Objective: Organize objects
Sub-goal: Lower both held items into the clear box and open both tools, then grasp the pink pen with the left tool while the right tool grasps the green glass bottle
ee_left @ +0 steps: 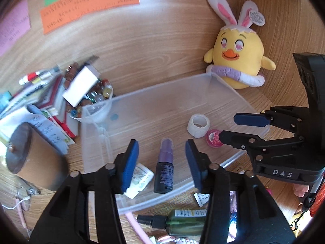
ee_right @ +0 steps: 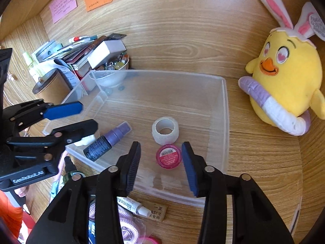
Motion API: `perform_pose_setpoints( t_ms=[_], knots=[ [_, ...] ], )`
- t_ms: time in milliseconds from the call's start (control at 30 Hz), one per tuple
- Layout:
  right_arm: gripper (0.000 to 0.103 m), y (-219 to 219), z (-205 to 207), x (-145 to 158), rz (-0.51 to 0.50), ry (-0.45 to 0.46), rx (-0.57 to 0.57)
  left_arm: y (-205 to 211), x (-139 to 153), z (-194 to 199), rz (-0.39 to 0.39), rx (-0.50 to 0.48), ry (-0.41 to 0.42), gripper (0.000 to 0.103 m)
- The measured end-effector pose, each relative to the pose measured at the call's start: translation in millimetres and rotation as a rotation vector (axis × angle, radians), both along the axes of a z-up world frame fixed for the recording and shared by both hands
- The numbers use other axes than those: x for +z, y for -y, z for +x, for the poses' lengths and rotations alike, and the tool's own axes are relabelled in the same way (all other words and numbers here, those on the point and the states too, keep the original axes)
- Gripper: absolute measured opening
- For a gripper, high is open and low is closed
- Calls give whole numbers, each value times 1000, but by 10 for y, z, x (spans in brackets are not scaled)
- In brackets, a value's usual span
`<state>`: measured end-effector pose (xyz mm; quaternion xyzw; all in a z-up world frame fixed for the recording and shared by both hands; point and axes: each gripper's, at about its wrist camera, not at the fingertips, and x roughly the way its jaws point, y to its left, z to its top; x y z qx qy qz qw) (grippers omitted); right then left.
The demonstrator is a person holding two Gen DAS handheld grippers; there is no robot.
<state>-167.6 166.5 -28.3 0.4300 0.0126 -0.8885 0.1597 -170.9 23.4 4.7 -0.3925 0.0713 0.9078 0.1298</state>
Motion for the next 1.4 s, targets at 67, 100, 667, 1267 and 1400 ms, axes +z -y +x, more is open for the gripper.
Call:
perform_pose_setpoints(
  t_ms=[67,100,667,1267,1400],
  knots=[
    [46,-11,56,49,-2,-18,3,41,68,80,-4,10,-33,60],
    [47,-17,89,76,-4,-28,5,63,101,130,-5,16,-48,63],
    [68,284,728,203,3,-132,148,732,-15,886,12,201,-39,97],
    [63,884,748,-319,69,-14,327,685,-496,1203,136,138,151,38],
    [50,979,743,-389,94,1,359,629,-569,1213,149,122,177,36]
  ],
)
